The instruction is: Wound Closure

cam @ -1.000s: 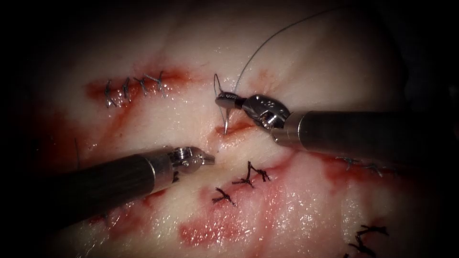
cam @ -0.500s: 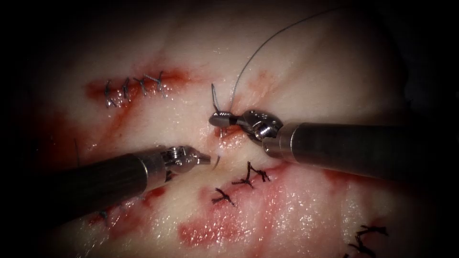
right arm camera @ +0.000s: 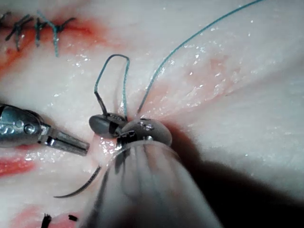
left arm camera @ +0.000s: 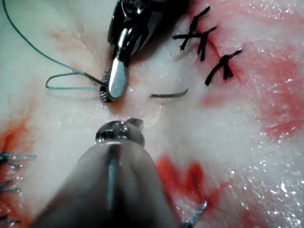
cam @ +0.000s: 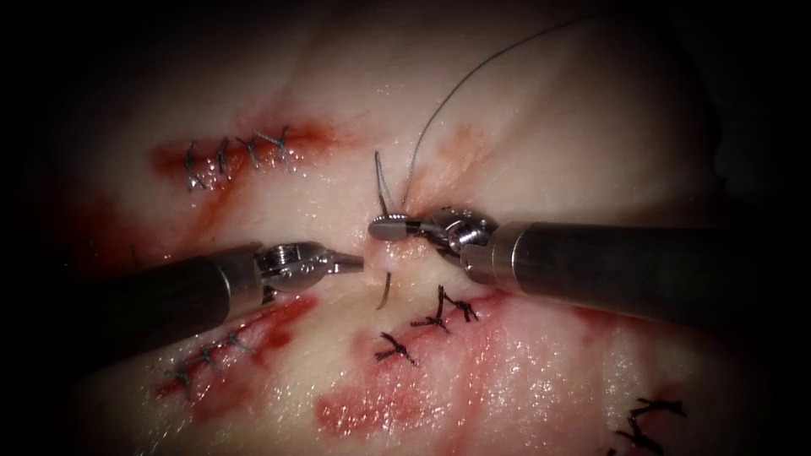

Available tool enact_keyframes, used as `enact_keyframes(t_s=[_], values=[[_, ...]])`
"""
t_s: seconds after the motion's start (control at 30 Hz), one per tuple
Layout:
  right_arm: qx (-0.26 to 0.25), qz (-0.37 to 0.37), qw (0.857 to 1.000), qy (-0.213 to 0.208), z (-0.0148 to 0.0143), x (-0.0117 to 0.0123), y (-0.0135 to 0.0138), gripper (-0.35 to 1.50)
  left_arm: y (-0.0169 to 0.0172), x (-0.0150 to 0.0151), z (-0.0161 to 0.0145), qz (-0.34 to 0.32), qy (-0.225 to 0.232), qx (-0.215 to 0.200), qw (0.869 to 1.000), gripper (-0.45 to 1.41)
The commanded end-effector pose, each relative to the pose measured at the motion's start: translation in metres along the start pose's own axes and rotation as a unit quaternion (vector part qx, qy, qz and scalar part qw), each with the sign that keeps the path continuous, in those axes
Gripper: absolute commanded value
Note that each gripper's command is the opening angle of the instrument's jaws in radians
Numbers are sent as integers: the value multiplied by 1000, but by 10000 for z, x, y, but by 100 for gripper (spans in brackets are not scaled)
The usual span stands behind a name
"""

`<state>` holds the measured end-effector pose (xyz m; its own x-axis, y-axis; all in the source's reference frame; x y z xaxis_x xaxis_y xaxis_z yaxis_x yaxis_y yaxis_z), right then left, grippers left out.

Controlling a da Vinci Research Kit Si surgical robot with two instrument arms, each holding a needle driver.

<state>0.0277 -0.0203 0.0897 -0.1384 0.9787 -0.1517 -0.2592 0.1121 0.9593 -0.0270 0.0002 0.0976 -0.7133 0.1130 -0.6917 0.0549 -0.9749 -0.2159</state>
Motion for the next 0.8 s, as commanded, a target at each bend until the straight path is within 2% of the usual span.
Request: enact_keyframes(t_s=[0.03,0.07,0.13,0.43,0.6,0.8], values=[[14,1,1000,25,6,11,7,100,-6,1,7,8,22,-2,1000,0],[25,4,999,40,2,19,9,112,-6,1,7,14,45,-2,999,4],[38,9,998,54,-6,30,10,122,-5,1,8,18,80,-2,997,9],[49,30,995,85,-71,76,15,122,-1,-2,12,81,158,-29,984,22],[56,20,993,101,-99,93,16,118,1,-6,17,97,171,-41,980,35],[52,10,993,104,-103,94,15,113,-3,-6,27,100,176,-28,979,59]])
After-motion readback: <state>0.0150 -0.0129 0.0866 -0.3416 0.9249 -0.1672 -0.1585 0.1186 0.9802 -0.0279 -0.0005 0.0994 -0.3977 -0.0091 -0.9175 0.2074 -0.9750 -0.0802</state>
